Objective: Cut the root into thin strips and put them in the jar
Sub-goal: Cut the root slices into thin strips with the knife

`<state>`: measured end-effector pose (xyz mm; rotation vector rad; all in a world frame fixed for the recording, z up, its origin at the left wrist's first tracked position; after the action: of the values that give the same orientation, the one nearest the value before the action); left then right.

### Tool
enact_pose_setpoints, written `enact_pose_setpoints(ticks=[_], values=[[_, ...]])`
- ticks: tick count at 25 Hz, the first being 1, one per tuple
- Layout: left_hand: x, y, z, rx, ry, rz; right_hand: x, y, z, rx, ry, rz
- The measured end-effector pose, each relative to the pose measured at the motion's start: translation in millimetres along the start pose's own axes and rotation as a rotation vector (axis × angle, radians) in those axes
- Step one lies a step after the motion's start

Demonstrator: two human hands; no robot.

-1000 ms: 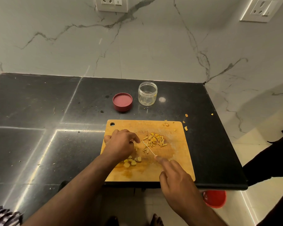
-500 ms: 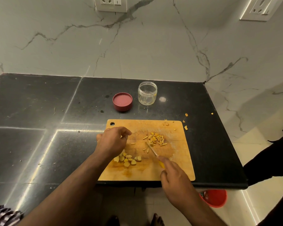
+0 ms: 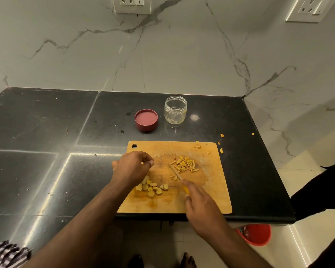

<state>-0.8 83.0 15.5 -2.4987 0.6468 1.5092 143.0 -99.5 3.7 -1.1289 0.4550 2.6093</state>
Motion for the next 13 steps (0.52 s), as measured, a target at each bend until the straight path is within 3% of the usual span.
enact_pose_setpoints(ticks=[2, 6, 10, 13], values=[[1, 1, 3, 0.006, 0.012, 0.017, -9, 3, -9, 0.020, -0.022, -0.045], [6, 3, -2, 0.020, 0.027, 0.067, -13, 19, -18, -0.032, -0.019, 0.082], [6, 6, -10, 0.032, 0.037, 0.086, -26, 21, -38, 0.060, -0.034, -0.022], [8, 8, -14, 0.034, 0.029, 0.081, -26, 25, -36, 0.008, -0.021, 0.053]])
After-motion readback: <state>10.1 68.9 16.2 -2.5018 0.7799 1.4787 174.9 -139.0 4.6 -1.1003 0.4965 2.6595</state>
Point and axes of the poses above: each hand's wrist, its own y-axis away from the middle knuckle, its own x-axis out of the palm, z = x × y, the point moved 2 cm from there along -y, towards the middle knuckle, and after that the axes turned 6 degrees about x, right-handed, at the moved point
